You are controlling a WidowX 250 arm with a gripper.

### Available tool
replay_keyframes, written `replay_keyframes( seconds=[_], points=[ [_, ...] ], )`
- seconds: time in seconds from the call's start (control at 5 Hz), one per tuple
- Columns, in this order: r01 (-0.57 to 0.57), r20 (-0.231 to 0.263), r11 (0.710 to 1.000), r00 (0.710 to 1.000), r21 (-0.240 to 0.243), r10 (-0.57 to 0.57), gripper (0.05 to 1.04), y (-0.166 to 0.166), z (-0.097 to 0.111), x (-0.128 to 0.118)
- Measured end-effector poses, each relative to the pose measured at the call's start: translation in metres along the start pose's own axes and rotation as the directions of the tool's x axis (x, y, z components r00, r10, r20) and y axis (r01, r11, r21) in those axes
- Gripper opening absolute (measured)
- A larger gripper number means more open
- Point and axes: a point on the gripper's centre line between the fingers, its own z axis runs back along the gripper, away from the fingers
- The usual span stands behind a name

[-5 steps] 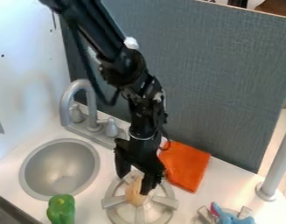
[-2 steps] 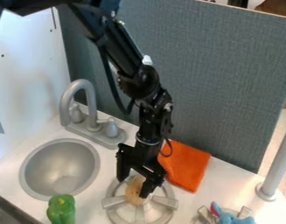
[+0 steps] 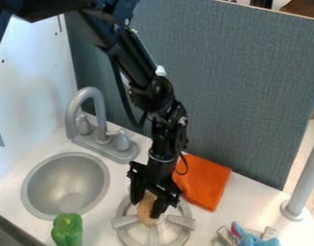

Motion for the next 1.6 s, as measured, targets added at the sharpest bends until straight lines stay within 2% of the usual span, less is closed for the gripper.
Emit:
replay_keyframes(
  seconds=[0.2,0.4,0.6,0.8,1.0,1.2,1.4,1.6],
  points=[
    [-0.008,0.019,1.0,1.0,-0.012,0.008,0.568,-0.002,-0.002,-0.005],
    [-0.013,0.068,0.999,0.998,-0.042,0.016,0.525,0.002,0.012,-0.012],
    [0.006,0.119,0.999,0.993,-0.053,0.001,0.514,0.004,0.032,-0.018],
    [0.074,0.148,0.996,0.987,-0.056,-0.065,0.514,-0.002,0.049,-0.032],
    [0.184,0.125,0.977,0.977,-0.104,-0.17,0.514,-0.026,0.047,-0.047],
    [0.321,0.106,0.938,0.945,-0.134,-0.308,0.514,-0.055,0.045,-0.059],
    [0.4,0.066,0.906,0.917,-0.141,-0.394,0.513,-0.074,0.027,-0.069],
    [0.416,0.021,0.893,0.908,-0.173,-0.419,0.513,-0.086,0.005,-0.068]
  ],
)
